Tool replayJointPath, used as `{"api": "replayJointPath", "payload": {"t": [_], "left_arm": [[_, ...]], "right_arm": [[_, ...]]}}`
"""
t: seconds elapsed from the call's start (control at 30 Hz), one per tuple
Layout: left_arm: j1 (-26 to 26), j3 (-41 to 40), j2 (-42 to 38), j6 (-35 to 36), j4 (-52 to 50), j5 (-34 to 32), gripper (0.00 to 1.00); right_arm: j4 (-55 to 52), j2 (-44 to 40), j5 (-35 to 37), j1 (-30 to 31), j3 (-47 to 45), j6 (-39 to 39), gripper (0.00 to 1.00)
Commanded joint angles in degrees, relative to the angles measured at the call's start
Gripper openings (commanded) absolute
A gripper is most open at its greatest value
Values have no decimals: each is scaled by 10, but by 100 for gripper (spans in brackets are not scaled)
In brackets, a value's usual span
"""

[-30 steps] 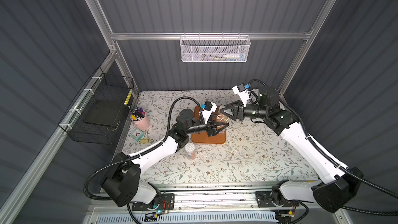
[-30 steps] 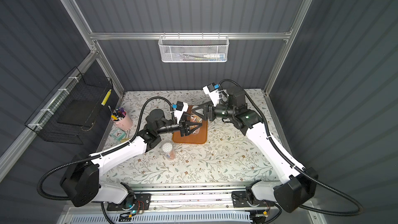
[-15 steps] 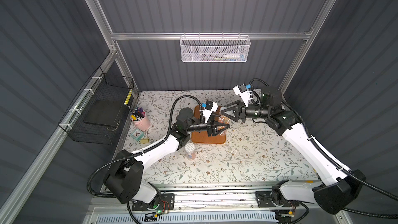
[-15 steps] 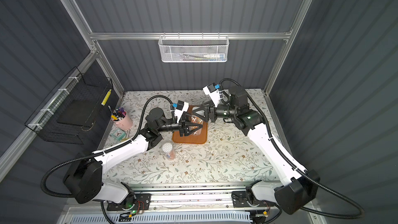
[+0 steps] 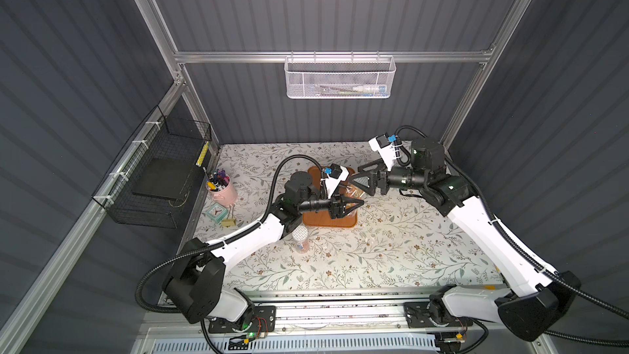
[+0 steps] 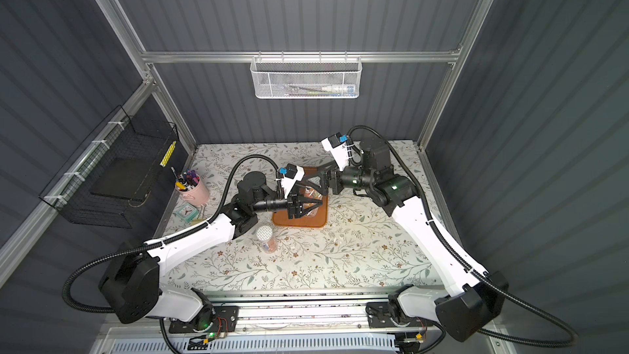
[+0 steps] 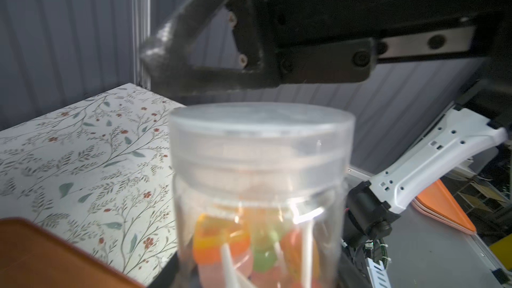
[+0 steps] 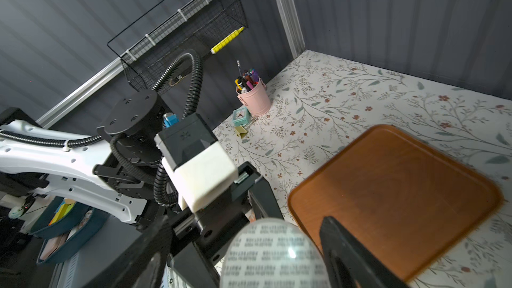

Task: Pour the candies out of the jar
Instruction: Unscrew the lid from the jar.

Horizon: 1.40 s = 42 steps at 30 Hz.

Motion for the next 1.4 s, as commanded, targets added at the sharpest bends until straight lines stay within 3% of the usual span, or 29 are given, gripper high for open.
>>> {"api": "replayJointPath", "payload": {"t": [0.0, 0.77, 1.07, 1.37], "left_arm": [[2, 9, -27, 28, -13, -34, 0], [-1, 19, -31, 50, -37, -47, 0], [-1, 9, -35, 52, -32, -47, 0], [-1, 2, -38, 53, -22, -48, 0]], "right_arm": [[-32, -15, 35, 4, 10, 2, 86], [-69, 30, 69, 25, 21, 22, 85], [-60, 25, 75, 22, 18, 35, 91], [-23, 29, 28, 22, 9, 75, 80]]}}
